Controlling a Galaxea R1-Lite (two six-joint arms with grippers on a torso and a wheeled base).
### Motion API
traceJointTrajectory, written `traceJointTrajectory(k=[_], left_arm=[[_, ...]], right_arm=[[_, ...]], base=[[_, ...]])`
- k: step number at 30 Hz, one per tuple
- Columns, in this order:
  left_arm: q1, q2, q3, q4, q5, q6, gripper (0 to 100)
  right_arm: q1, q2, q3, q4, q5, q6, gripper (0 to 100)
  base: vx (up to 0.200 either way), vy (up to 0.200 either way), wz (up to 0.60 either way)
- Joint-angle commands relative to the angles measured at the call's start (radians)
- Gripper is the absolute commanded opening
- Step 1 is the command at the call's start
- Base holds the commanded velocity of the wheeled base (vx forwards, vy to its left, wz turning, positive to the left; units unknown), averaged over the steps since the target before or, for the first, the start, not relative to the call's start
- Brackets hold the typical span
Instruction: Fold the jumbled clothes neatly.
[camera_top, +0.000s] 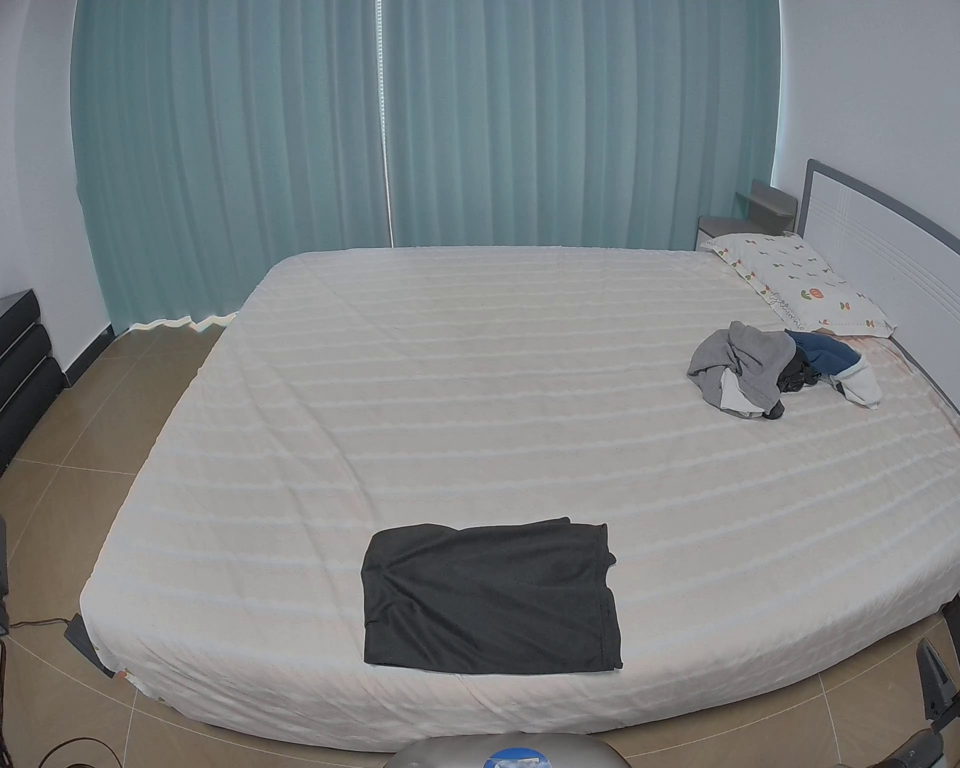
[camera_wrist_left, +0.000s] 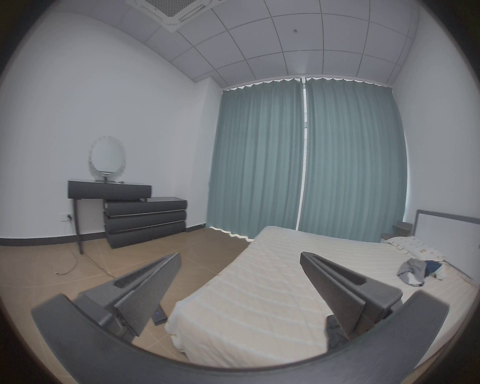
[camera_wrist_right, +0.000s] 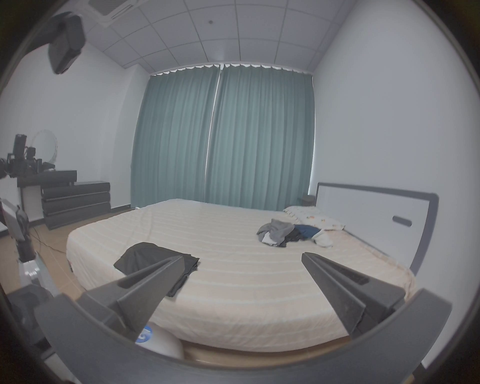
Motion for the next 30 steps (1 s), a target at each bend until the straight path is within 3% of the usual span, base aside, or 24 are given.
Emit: traceJointTrajectory(k=[1, 8, 14, 23, 30], left_arm=[[0.106, -0.248, 0.034, 0.128, -0.018, 0.026, 100], [0.184, -0.363, 0.038, 0.188, -0.051, 0.032, 100], [0.202, -0.444, 0.062, 0.218, -0.101, 0.07, 100], [0.199, -0.447, 0.248, 0.069, -0.278, 0.075, 100], [0.199, -0.447, 0.248, 0.152, -0.431, 0.075, 100]], right_arm=[[-0.035, -0.107, 0.035, -0.021, -0.001, -0.071, 100], [-0.035, -0.107, 0.106, -0.075, -0.012, -0.078, 100], [-0.035, -0.107, 0.247, -0.29, -0.012, -0.075, 100], [-0.035, -0.107, 0.247, -0.247, -0.012, -0.052, 100], [-0.035, -0.107, 0.247, -0.239, -0.005, 0.029, 100]], base=[[0.0, 0.0, 0.0], [0.0, 0.0, 0.0], [0.0, 0.0, 0.0], [0.0, 0.0, 0.0], [0.0, 0.0, 0.0]])
